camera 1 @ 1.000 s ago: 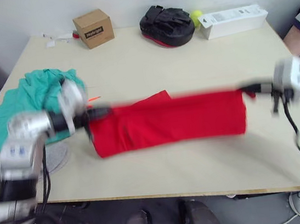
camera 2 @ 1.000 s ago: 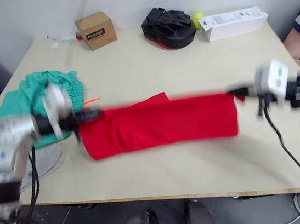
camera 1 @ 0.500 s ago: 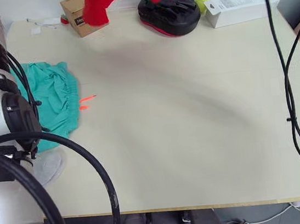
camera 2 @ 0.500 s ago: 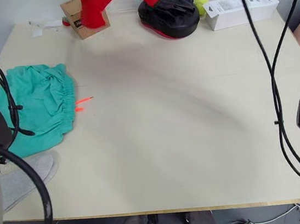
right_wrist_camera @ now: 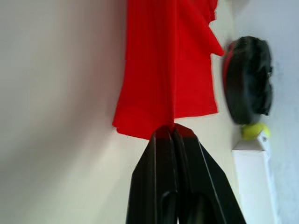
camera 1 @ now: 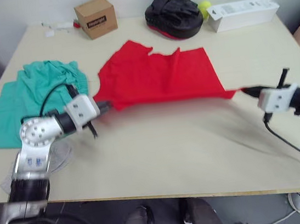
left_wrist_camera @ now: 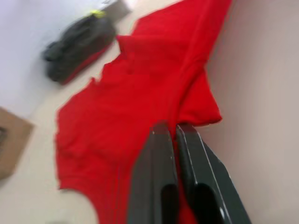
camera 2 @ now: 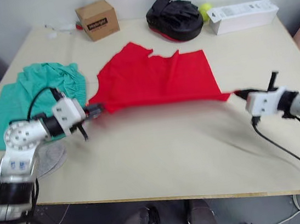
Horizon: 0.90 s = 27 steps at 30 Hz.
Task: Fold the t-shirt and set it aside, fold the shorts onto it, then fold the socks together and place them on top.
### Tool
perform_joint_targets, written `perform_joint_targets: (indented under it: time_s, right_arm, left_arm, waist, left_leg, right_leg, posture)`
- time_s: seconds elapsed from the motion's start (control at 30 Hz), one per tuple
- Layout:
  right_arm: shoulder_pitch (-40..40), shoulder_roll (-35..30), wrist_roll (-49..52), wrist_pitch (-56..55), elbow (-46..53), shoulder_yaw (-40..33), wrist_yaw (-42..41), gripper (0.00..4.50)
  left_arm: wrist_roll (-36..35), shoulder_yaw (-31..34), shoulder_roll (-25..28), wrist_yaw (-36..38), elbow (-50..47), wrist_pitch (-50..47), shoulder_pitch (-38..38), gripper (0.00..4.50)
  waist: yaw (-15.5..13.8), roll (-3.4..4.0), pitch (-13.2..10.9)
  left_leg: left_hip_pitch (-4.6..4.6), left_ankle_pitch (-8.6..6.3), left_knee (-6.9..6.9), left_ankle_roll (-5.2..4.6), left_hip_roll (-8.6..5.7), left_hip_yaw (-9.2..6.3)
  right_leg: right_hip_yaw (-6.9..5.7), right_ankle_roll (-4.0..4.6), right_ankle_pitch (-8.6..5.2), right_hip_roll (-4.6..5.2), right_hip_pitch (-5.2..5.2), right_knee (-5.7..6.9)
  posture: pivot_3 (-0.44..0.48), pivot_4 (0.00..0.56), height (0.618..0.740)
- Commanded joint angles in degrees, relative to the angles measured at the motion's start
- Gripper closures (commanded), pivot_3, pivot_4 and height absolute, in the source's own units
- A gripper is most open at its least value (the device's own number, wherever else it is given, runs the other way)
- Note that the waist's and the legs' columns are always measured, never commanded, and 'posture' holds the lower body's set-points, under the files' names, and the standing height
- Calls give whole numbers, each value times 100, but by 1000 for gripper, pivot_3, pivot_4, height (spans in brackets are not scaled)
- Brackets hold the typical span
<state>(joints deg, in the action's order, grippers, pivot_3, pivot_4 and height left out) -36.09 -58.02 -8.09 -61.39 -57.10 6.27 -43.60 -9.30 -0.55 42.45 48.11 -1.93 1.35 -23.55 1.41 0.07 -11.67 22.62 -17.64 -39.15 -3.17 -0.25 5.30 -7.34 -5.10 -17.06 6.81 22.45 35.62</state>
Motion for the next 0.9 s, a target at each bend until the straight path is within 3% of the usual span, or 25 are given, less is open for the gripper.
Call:
perform_joint_targets:
  time_s: [0.03,0.13,0.2,0.53,0.7,0.9]
  right_arm:
    - [387,-405,644,83,188,-323,-501,4466]
    - [1180,-573,1390,198,593,-337,-1349,4466]
    - [1647,-687,1749,286,889,-411,-1700,4466]
    - [3745,-1015,2730,1095,2328,-930,-2608,4466]
    - [4235,-1162,2791,1646,2853,-1078,-2925,4466]
    - [4670,-1224,3055,2446,3652,-1394,-3089,4466]
  left_arm:
    - [-206,313,268,51,-788,-539,276,4500]
    - [-531,230,381,281,-1275,-1142,663,4500]
    - [-693,184,493,477,-1558,-1367,931,4500]
    - [-1239,363,1250,1303,-2335,-2248,2274,4500]
    - [-1422,487,1554,1481,-2586,-2508,2651,4500]
    - [-1620,661,1589,1377,-2532,-2867,2601,4500]
  waist:
    - [6,-2,-8]
    - [1,-5,-5]
    - [4,-4,-5]
    - [-11,-1,-3]
    - [-37,2,-4]
    - [-130,6,-2]
  left_leg:
    - [-56,-2,18,6,4,1]
    - [-180,-28,81,51,6,-2]
    - [-211,-21,106,79,6,9]
    - [-196,-14,110,83,22,21]
    - [-192,-27,110,94,20,20]
    - [-185,-29,112,96,21,20]
  right_leg:
    - [5,8,7,16,-47,-10]
    - [13,26,0,35,-136,-11]
    - [15,41,-10,38,-145,-3]
    - [18,62,-30,31,-107,16]
    - [21,62,-30,37,-101,14]
    - [20,65,-31,36,-93,10]
  posture:
    - [0,150,740]
    - [0,150,740]
    - [0,150,740]
    - [0,150,740]
    - [0,150,740]
    - [0,150,740]
